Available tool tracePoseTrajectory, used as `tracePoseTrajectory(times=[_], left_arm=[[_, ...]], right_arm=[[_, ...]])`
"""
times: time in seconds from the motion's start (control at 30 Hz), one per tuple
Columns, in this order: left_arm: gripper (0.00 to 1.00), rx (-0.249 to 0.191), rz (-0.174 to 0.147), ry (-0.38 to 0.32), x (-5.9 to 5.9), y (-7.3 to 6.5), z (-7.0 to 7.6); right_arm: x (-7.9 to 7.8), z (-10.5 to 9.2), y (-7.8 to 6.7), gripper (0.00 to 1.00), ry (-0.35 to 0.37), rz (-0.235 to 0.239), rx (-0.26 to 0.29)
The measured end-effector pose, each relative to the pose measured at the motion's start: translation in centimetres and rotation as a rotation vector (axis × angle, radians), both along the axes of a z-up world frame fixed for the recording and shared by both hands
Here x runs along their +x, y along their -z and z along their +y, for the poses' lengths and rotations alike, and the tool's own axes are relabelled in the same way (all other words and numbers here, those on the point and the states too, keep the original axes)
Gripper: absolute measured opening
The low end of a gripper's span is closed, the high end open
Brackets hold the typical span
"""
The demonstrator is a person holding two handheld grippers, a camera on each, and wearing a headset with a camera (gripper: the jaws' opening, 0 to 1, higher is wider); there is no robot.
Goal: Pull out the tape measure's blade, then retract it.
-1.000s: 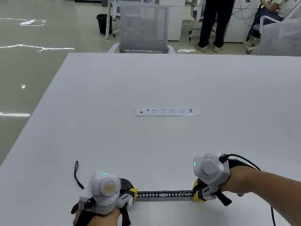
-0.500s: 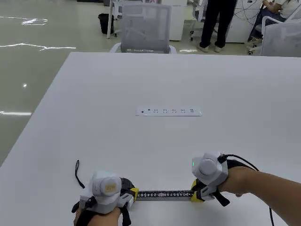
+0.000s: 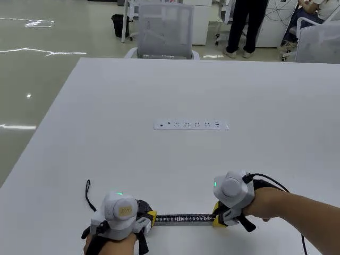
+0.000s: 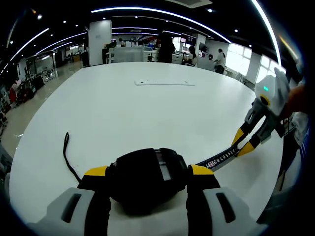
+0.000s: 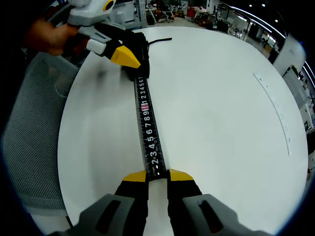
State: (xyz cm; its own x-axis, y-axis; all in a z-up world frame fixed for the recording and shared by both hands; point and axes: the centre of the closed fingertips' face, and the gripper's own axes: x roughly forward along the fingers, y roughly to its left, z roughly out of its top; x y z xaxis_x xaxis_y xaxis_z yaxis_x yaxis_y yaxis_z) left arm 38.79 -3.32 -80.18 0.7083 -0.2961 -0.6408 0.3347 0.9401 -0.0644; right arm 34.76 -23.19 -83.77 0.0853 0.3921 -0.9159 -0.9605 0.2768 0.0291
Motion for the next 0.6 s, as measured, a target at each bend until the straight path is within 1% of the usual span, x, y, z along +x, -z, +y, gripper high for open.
tracePoseTrajectory(times=[0.37, 0.6], left_arm=[[0.58, 0.0, 0.0, 0.001, 0.0, 0.03, -0.02], [0.58, 0.0, -0.004, 0.004, 0.02, 0.02, -0.07]], right_arm=[[0.19, 0.5, 0.1, 0.13, 0.0, -0.002, 0.006], [0.12, 1.08, -0.21, 0.13, -0.005, -0.002, 0.014]])
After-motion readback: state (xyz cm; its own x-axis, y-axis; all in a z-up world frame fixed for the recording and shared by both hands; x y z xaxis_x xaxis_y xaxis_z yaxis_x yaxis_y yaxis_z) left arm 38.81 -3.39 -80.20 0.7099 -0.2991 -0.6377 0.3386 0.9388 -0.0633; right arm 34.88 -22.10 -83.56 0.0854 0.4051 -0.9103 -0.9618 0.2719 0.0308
